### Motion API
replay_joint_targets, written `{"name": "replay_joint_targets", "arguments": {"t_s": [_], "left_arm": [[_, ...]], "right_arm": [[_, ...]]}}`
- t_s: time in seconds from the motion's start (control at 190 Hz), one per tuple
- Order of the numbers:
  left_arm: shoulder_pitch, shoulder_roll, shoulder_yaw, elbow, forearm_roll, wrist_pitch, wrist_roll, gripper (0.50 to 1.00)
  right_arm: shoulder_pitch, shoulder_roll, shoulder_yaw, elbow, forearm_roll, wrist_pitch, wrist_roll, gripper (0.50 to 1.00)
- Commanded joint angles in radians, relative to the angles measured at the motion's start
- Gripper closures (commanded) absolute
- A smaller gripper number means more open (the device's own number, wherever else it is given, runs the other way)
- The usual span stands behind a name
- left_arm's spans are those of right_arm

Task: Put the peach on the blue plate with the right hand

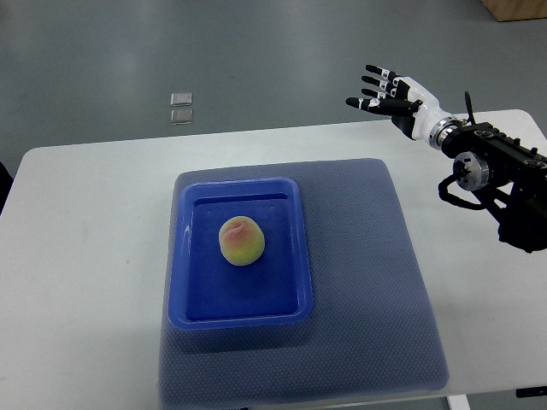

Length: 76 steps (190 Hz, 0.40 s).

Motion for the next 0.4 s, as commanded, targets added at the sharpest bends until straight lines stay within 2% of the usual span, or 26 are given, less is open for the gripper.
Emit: {"name": "replay_joint_targets", "arguments": {"t_s": [0.0,0.395], "left_arm": [[0.000,0.000,-0.002,0.000,0.000,0.000,0.000,0.500],[0.000,0.000,-0.002,0.000,0.000,0.000,0.000,0.500]], "right_arm": [[-0.023,-0.001,0.018,0.000,0.080,-0.011,0.001,0.574],[-0.063,0.011,0.050,0.002,0.117,-0.002,0.023,0.570]]}}
